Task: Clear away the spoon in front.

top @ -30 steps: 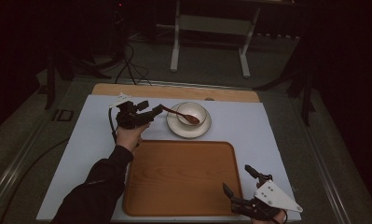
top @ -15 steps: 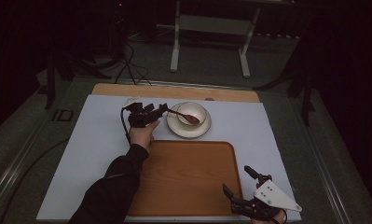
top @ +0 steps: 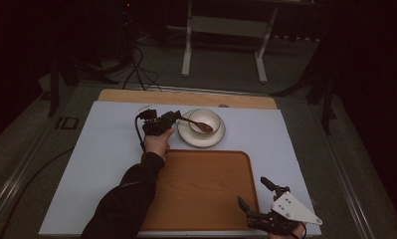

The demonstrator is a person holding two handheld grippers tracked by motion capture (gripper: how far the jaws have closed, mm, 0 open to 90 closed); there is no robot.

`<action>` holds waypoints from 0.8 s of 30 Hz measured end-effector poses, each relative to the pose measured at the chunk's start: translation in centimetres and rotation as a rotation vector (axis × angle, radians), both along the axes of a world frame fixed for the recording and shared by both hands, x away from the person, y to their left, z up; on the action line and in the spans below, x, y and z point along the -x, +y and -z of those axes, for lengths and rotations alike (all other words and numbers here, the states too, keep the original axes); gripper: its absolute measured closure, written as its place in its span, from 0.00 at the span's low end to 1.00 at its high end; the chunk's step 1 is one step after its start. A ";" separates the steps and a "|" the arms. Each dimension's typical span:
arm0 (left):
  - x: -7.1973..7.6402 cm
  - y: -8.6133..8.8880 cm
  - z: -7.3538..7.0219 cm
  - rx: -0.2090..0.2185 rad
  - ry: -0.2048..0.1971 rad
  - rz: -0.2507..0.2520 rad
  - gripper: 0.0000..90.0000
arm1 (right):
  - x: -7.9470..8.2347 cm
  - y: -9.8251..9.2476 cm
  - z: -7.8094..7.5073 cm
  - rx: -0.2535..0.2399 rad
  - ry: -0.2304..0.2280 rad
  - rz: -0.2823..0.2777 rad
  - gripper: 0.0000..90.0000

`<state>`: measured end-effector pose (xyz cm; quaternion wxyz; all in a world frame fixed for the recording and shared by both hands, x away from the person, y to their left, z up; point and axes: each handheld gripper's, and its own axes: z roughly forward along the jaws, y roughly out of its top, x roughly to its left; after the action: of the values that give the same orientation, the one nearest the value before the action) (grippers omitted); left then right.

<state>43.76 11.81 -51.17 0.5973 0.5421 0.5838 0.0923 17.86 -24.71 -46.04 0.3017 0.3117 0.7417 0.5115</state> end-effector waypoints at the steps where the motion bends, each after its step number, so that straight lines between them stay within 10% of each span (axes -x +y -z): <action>1: 0.0 -0.1 0.1 0.009 -0.002 -0.002 0.58 | 0.0 0.0 0.0 -0.001 0.000 0.000 0.14; 11: -0.2 -0.7 0.5 0.040 -0.001 0.019 0.85 | -0.1 0.0 0.0 0.010 -0.004 -0.001 0.14; 24: 0.2 -1.1 -0.6 0.044 -0.047 0.060 0.92 | -0.1 0.0 0.0 0.007 -0.001 -0.008 0.14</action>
<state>43.57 10.67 -50.53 0.6252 0.5436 0.5551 0.0740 17.96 -24.66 -46.08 0.3012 0.3073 0.7446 0.5102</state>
